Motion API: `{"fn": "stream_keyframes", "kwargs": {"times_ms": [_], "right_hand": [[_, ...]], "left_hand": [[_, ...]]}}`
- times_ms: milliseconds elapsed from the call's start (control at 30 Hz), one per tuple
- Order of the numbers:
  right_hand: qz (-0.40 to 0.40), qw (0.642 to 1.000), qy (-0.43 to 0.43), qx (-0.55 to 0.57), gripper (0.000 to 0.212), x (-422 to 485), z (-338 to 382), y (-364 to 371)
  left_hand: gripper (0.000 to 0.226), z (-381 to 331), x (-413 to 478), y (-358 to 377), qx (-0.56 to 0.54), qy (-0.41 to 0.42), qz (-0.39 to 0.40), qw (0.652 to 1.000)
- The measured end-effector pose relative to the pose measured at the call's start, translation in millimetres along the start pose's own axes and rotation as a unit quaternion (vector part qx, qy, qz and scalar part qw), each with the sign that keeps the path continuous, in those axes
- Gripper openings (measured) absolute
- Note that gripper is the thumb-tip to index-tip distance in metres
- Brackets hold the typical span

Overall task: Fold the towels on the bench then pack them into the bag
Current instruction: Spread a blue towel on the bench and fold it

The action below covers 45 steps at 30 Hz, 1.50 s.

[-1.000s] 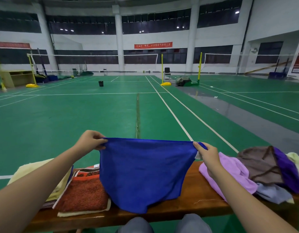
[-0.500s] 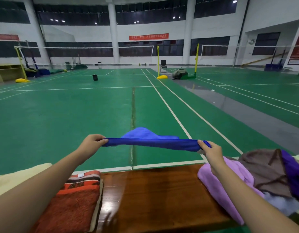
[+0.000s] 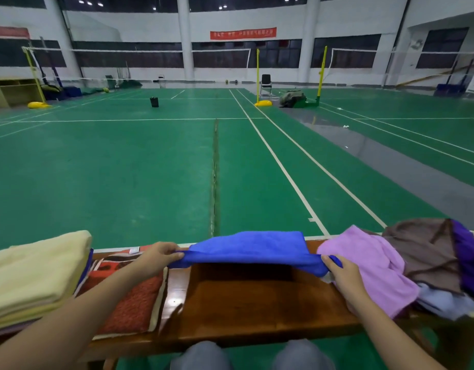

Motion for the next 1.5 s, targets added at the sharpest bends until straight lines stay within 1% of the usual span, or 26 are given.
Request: {"fn": "stream_keyframes", "kwargs": {"times_ms": [100,200,367,500,567,667,700,767,833,933,1100,1167,1300,1400,1500], "right_hand": [[0.012,1.0,0.0,-0.014,0.034,-18,-21,-6],[0.045,0.999,0.003,-0.021,0.038,-34,-41,-14],[0.112,0.993,0.005,-0.028,0.019,-61,-55,-25],[0.129,0.991,-0.008,-0.03,0.016,-74,-56,-30],[0.117,0.992,-0.013,-0.041,0.018,-74,-57,-29],[0.071,0.996,-0.017,-0.051,0.017,-73,-53,-25],[0.052,0.997,-0.018,-0.048,0.019,-72,-51,-23],[0.018,0.999,-0.018,-0.044,0.03,-69,-49,-19],[-0.012,0.999,-0.009,-0.047,0.035,-65,-49,-15],[-0.047,0.996,-0.005,-0.074,0.037,-59,-50,-11],[-0.07,0.991,0.027,-0.113,0.038,-49,-52,0],[-0.071,0.988,0.04,-0.131,0.038,-45,-53,4],[-0.092,0.982,0.055,-0.156,0.034,-34,-59,12],[-0.119,0.967,0.044,-0.22,0.026,-23,-60,18],[-0.13,0.939,0.029,-0.317,0.022,-14,-60,24]], "left_hand": [[0.023,18,-16,6,0.051,-0.011,0.054,0.997],[0.019,31,-34,14,0.076,-0.036,0.089,0.992],[0.022,41,-68,25,0.084,-0.068,0.136,0.985],[0.021,36,-84,28,0.085,-0.082,0.133,0.984],[0.021,33,-86,31,0.069,-0.085,0.123,0.986],[0.019,29,-83,36,0.031,-0.083,0.095,0.991],[0.019,28,-80,38,0.014,-0.08,0.081,0.993],[0.02,26,-74,43,-0.034,-0.067,0.041,0.996],[0.016,25,-65,49,-0.083,-0.068,0.003,0.994],[0.017,22,-47,58,-0.097,-0.072,-0.035,0.992],[0.025,28,-11,69,-0.057,-0.09,-0.098,0.989],[0.028,30,2,74,-0.016,-0.085,-0.122,0.989],[0.025,33,18,84,0.053,-0.069,-0.155,0.984],[0.023,38,28,91,0.101,-0.054,-0.17,0.979],[0.023,43,36,97,0.148,-0.045,-0.182,0.971]]}}
Point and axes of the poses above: each hand's wrist, its own x-axis towards the middle knuckle, its own y-axis out of the palm, z = x × y, the point moved 3 cm from there along x, towards the middle knuckle, and after that the axes turned 14 degrees about -x, right-handed, at the moved point
